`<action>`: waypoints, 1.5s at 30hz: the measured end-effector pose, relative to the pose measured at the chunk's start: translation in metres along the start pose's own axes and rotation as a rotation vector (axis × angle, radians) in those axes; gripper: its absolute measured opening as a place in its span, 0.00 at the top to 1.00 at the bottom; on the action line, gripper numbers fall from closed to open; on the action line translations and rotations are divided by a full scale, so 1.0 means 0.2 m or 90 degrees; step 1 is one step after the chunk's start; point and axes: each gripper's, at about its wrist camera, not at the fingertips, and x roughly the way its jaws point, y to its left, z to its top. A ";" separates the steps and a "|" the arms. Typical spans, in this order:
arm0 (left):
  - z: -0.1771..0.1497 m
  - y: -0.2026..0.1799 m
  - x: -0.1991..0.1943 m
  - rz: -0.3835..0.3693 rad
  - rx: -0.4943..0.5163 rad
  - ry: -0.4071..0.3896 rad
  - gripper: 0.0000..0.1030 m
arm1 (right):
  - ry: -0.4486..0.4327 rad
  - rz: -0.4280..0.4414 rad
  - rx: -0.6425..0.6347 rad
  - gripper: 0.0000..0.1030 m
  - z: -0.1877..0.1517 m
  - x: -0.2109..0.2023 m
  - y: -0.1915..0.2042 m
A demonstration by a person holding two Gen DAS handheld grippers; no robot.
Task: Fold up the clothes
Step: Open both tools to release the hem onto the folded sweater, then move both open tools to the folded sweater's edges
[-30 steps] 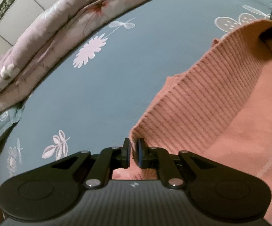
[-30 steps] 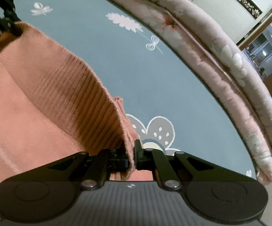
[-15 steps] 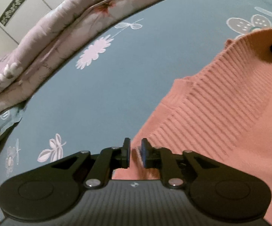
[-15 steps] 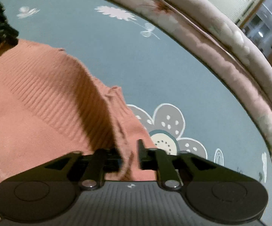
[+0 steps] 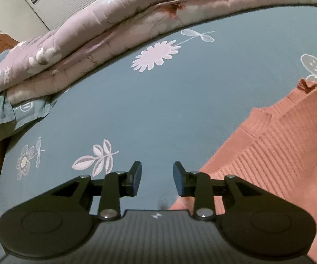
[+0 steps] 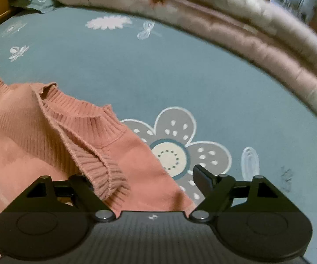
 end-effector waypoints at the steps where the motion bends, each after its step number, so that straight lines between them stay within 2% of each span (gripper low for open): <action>1: -0.01 0.00 -0.01 -0.004 0.005 -0.002 0.68 | 0.020 0.016 0.003 0.16 0.02 0.02 -0.01; 4: -0.05 -0.01 -0.01 -0.019 0.012 -0.004 0.68 | 0.066 0.074 0.015 0.16 0.08 0.07 -0.07; 7: -0.08 -0.02 0.02 -0.041 0.011 0.004 0.68 | 0.094 0.109 0.021 0.15 0.12 0.08 -0.11; 10: -0.10 -0.05 0.05 -0.042 0.021 0.011 0.68 | 0.123 0.143 0.016 0.14 0.13 0.07 -0.13; 13: -0.11 -0.07 0.06 -0.053 0.017 0.013 0.68 | 0.121 0.164 0.011 0.13 0.13 0.03 -0.14; 16: -0.11 -0.08 0.04 -0.052 0.015 0.010 0.68 | 0.090 0.202 0.040 0.12 0.14 -0.04 -0.18; 17: -0.11 -0.08 0.03 -0.052 0.014 0.008 0.68 | 0.082 0.196 0.046 0.12 0.14 -0.06 -0.19; 20: -0.14 -0.07 -0.03 -0.067 -0.002 -0.003 0.68 | 0.059 0.123 0.038 0.12 0.11 -0.13 -0.17; 21: -0.15 -0.06 -0.06 -0.073 -0.010 -0.007 0.68 | 0.038 0.115 0.043 0.12 0.07 -0.16 -0.16; 24: -0.25 -0.06 -0.14 -0.101 -0.019 -0.004 0.57 | -0.039 0.094 0.083 0.11 -0.16 -0.30 -0.16; 27: -0.39 -0.10 -0.22 -0.109 -0.016 0.009 0.57 | -0.074 0.057 0.108 0.11 -0.50 -0.42 -0.14; 33: -0.67 -0.12 -0.42 -0.139 -0.074 0.039 0.57 | -0.062 -0.014 0.146 0.10 -1.07 -0.59 0.11; 36: -0.80 -0.19 -0.53 -0.150 -0.069 0.060 0.57 | -0.039 -0.008 0.174 0.10 -1.29 -0.67 0.24; 38: -0.87 -0.24 -0.61 -0.138 -0.059 0.056 0.57 | -0.032 -0.022 0.177 0.10 -1.40 -0.73 0.36; 40: -0.91 -0.26 -0.67 -0.155 -0.071 0.064 0.57 | -0.024 -0.040 0.183 0.10 -1.50 -0.79 0.49; 43: -0.97 -0.26 -0.74 -0.186 -0.106 0.063 0.56 | -0.040 -0.058 0.183 0.10 -1.60 -0.91 0.65; 45: -0.99 -0.27 -0.79 -0.179 -0.100 0.059 0.56 | -0.050 -0.070 0.178 0.10 -1.65 -0.99 0.74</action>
